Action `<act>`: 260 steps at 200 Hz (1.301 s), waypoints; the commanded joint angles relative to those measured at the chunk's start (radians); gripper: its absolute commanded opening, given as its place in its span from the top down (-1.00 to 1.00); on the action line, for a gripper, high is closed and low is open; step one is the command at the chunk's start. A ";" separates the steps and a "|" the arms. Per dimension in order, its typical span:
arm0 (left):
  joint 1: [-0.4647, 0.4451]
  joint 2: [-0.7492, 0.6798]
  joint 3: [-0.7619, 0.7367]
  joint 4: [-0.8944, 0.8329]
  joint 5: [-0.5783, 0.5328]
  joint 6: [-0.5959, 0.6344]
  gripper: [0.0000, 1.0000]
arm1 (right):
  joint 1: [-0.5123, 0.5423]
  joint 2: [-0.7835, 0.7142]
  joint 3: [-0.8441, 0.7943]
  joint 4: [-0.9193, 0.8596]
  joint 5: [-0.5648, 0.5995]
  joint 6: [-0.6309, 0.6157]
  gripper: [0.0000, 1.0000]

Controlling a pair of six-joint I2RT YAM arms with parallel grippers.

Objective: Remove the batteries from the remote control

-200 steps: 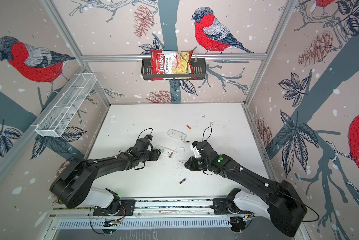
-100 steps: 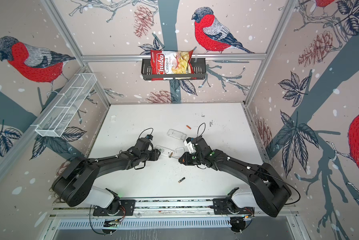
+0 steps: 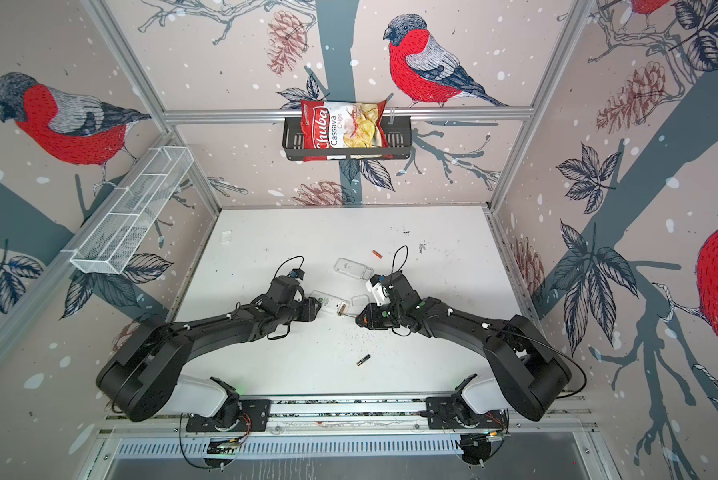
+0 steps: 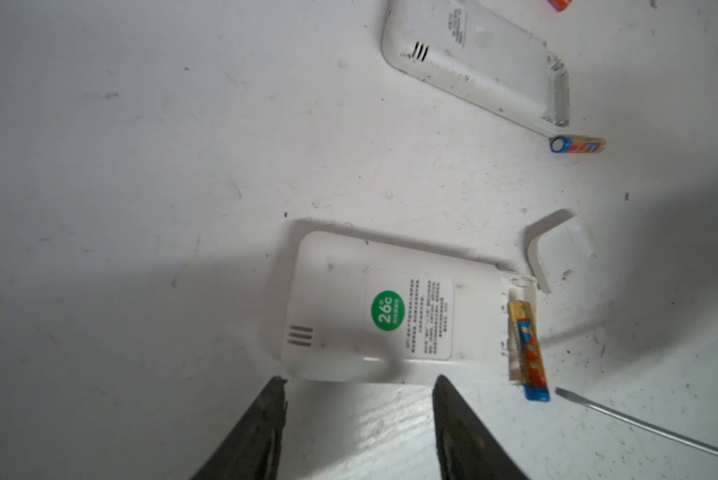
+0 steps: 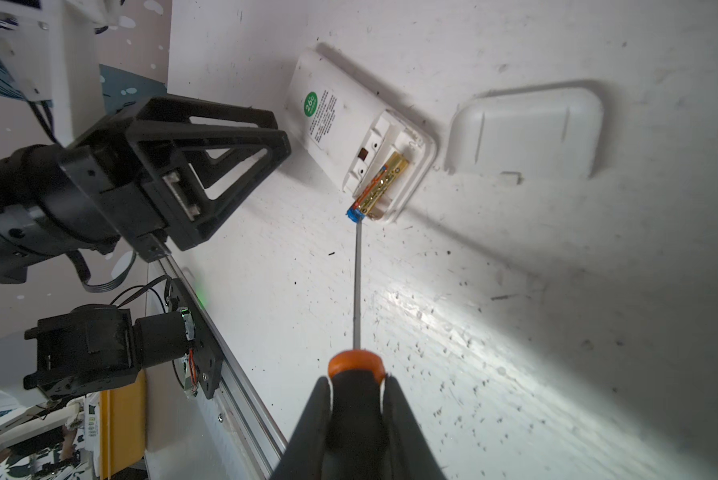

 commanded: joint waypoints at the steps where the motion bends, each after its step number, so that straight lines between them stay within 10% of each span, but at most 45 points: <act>1: 0.000 -0.030 0.004 -0.005 0.000 0.000 -0.19 | -0.009 0.002 0.005 0.024 -0.016 -0.019 1.00; 260: -0.001 0.121 0.059 0.016 -0.009 0.035 -0.22 | -0.049 0.123 0.008 0.143 -0.086 -0.021 1.00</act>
